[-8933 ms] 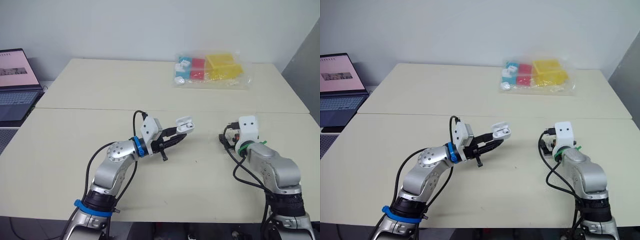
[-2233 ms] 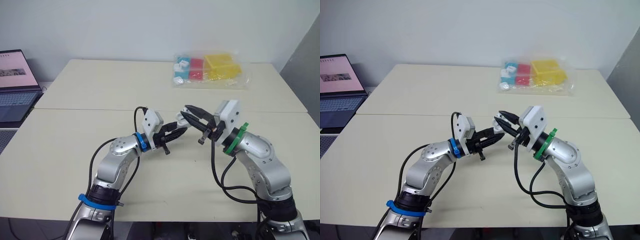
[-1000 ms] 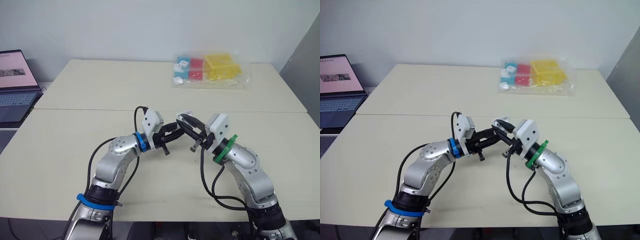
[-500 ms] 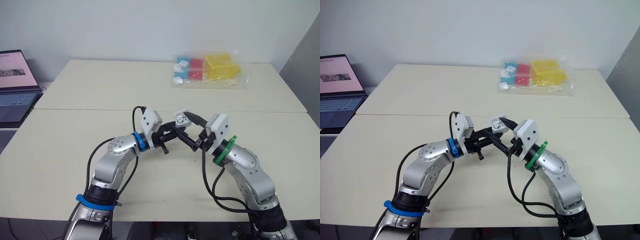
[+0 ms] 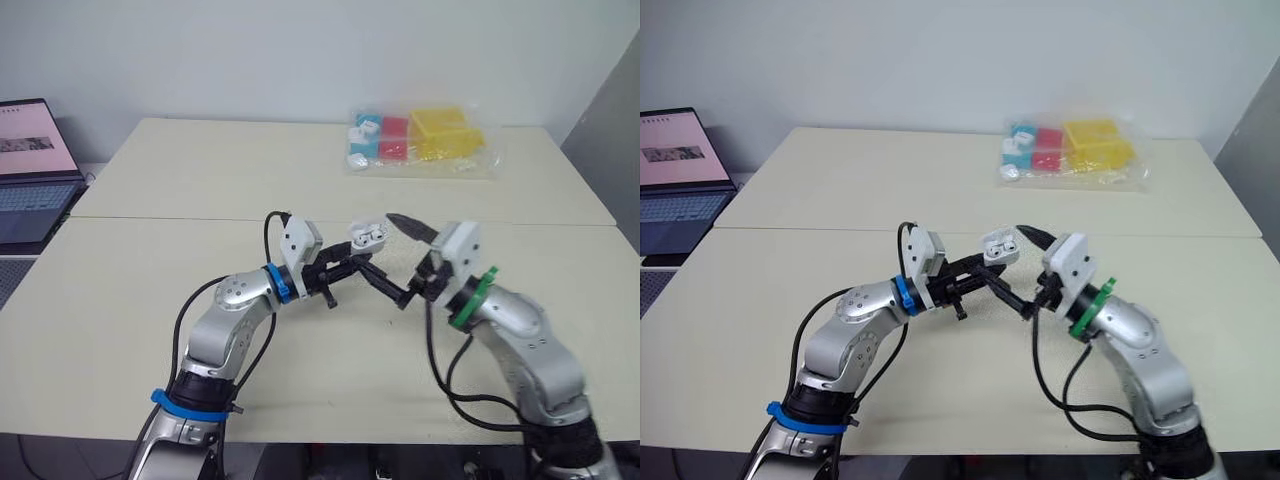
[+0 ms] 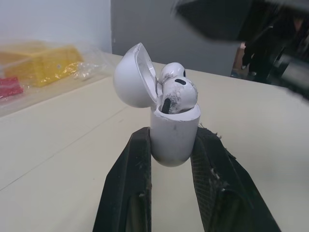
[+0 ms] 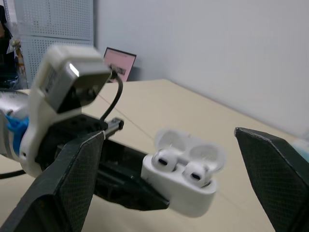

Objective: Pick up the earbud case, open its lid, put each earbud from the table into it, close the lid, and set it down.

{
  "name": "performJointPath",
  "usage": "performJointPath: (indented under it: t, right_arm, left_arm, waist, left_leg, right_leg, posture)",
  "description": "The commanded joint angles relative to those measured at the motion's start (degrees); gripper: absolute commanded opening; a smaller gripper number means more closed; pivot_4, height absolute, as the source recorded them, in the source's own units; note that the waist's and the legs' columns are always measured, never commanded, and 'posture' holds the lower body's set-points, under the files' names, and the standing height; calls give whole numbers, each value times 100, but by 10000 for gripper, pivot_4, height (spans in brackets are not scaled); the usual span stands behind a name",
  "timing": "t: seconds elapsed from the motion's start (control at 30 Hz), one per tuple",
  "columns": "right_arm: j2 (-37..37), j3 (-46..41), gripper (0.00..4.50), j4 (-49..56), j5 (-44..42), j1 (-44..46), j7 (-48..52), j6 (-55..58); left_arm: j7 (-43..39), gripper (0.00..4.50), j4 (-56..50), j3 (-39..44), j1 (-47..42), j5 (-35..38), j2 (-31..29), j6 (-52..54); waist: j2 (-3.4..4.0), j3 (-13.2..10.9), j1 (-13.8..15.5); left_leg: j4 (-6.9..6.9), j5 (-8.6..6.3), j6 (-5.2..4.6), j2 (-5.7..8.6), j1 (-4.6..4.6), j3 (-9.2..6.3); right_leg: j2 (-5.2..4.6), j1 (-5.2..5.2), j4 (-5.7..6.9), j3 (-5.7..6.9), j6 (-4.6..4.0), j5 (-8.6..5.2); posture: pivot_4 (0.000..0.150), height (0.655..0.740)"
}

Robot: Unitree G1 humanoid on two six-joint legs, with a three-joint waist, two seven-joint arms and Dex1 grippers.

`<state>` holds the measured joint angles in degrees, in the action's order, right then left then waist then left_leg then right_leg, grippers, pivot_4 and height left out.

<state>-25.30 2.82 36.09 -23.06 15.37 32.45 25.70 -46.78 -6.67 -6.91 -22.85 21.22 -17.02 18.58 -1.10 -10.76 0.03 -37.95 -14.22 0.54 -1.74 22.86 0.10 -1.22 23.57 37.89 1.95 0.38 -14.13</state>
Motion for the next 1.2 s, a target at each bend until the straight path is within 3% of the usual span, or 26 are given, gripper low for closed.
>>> performJointPath:
  t: [0.03,0.17,0.3,0.37,0.43,0.77,1.2]
  right_arm:
    - [-316,-405,45000,477,-661,280,145,501]
    - [-824,-783,45000,262,-1233,989,199,1235]
    - [-1091,-820,45000,-252,-1208,1554,270,1324]
    - [-1157,-731,41327,-746,-973,2009,291,1205]
    - [-1353,-461,35895,-1146,-561,2378,431,1029]
    - [-1779,567,270,-2301,146,3303,1579,980]
    - [-1445,1373,0,-2983,531,3793,2617,1102]
  left_arm:
    - [-17,7606,-152,8,-35,-6,-4,-197]
    - [-83,7606,-126,-35,-31,-45,-34,-298]
    - [-213,7606,-107,-131,-1,-120,-93,-467]
    - [-245,7606,-91,-163,1,-145,-98,-525]
    - [-268,7606,-82,-189,7,-161,-105,-569]
    - [-369,7606,-45,-224,-7,-240,-120,-691]
    - [-527,7606,-66,-342,55,-274,-127,-788]
  waist:
    - [0,0,-3]
    - [1,-1,-10]
    - [0,0,-1]
    - [1,-1,-8]
    - [1,-1,-9]
    - [1,-1,-7]
    - [1,-1,-9]
  left_leg:
    - [-1,0,0,0,0,1]
    - [0,0,0,-1,-1,3]
    - [1,0,0,1,-1,5]
    - [4,0,-1,1,4,7]
    - [4,0,-1,3,7,10]
    - [8,-1,-1,1,13,13]
    - [6,0,-1,-2,12,7]
  right_leg:
    - [0,-1,0,0,0,0]
    - [4,1,5,3,-2,0]
    - [4,-1,1,7,-4,-1]
    - [4,0,-2,6,-6,-3]
    - [3,9,-1,-3,-5,-2]
    - [2,18,-1,-2,-6,-2]
    - [3,22,6,-2,-6,-2]
  posture:
    - [1500,7345]
    - [1500,7345]
    - [1500,7345]
    - [1500,7345]
    - [1500,7345]
    - [1500,7345]
    - [1500,7345]
